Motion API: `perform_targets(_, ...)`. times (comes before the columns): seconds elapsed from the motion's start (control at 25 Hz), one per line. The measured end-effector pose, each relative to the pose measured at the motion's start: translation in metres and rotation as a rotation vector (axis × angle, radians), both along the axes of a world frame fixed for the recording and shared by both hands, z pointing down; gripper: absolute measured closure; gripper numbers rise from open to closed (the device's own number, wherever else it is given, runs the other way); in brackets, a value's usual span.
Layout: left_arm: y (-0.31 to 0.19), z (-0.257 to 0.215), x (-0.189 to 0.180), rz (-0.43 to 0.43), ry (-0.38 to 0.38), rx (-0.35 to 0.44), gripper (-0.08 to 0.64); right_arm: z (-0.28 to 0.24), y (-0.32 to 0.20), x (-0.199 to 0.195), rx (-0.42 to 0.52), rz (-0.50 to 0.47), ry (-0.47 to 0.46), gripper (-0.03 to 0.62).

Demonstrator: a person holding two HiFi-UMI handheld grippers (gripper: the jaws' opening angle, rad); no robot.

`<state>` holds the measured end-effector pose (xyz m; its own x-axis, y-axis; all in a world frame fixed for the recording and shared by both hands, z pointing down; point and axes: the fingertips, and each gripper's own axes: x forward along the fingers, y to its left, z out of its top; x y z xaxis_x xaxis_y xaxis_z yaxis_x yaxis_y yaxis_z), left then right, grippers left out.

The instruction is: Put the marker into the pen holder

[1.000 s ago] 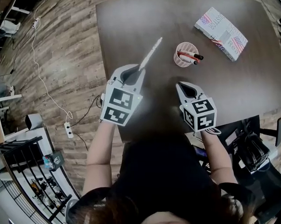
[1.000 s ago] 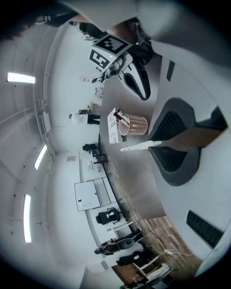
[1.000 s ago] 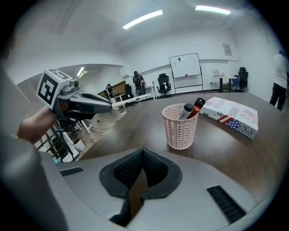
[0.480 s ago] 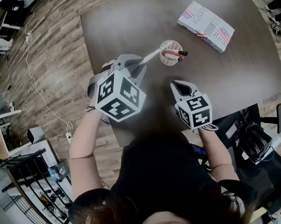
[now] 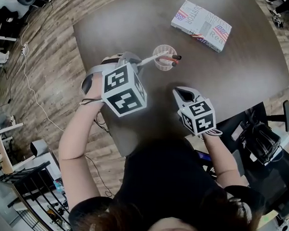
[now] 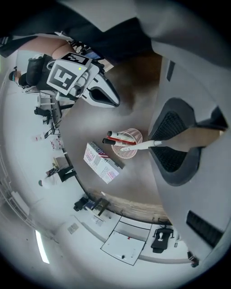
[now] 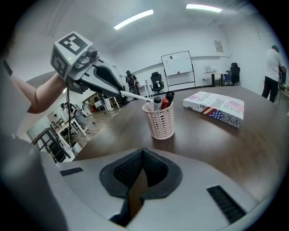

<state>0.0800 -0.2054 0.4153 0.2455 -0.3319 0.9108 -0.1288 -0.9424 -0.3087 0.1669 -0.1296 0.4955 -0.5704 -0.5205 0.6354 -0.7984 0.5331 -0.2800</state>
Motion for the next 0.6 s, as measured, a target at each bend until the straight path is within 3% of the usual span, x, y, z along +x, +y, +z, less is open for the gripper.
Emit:
perform_targets(0.32,-0.014,0.011,0.007,0.089,-0.155,-0.016,0.497,0.005,-0.004,0.006,-0.023,0.010,-0.023,0.577)
perform_targets(0.6,-0.016,0.020,0.015,0.119,-0.181,-0.042,0.495,0.009,-0.006,0.012,-0.034,0.018,-0.030,0.577)
